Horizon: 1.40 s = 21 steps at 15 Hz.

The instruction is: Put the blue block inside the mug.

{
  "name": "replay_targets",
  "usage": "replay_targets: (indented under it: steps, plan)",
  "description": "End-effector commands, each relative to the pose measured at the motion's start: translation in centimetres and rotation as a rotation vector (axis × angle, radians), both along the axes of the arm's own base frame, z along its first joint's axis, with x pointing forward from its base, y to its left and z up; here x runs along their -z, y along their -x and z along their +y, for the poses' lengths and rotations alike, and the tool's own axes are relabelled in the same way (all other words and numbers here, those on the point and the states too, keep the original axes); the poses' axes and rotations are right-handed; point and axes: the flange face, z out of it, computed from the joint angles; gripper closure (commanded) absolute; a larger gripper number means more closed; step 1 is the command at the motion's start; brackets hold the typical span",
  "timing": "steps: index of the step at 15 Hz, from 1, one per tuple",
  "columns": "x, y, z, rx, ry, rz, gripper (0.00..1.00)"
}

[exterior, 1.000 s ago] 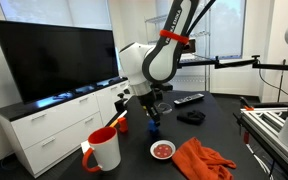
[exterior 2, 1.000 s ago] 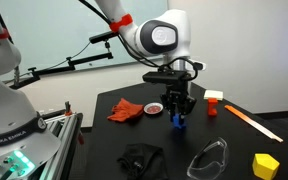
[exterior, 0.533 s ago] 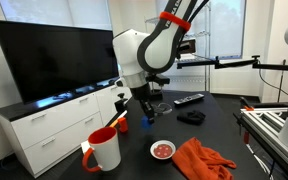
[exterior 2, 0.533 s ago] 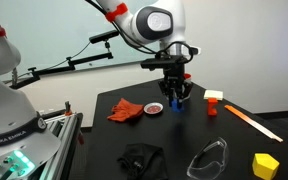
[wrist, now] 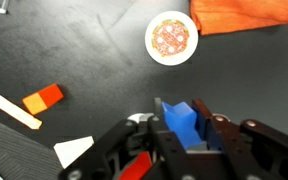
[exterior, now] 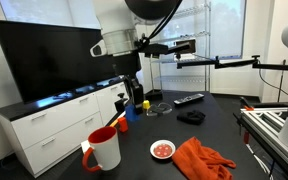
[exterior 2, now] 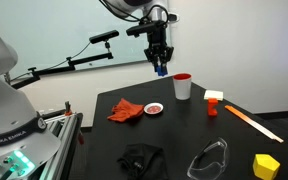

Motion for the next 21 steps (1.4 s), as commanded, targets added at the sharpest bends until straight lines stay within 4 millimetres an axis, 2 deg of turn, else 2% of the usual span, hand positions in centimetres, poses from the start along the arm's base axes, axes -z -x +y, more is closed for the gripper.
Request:
replay_targets:
  steps: [1,3,6,13,21]
  plan:
    - [-3.6,-0.7,1.7,0.046,-0.047,-0.018,0.91]
    - [-4.5,-1.7,2.5,0.076,-0.059,-0.041,0.91]
    - [-4.9,-3.3,3.0,0.117,-0.062,-0.064,0.91]
    - [-3.0,-6.8,3.2,0.209,-0.056,-0.067,0.91]
    - [-1.2,-9.9,1.6,0.288,-0.051,-0.068,0.91]
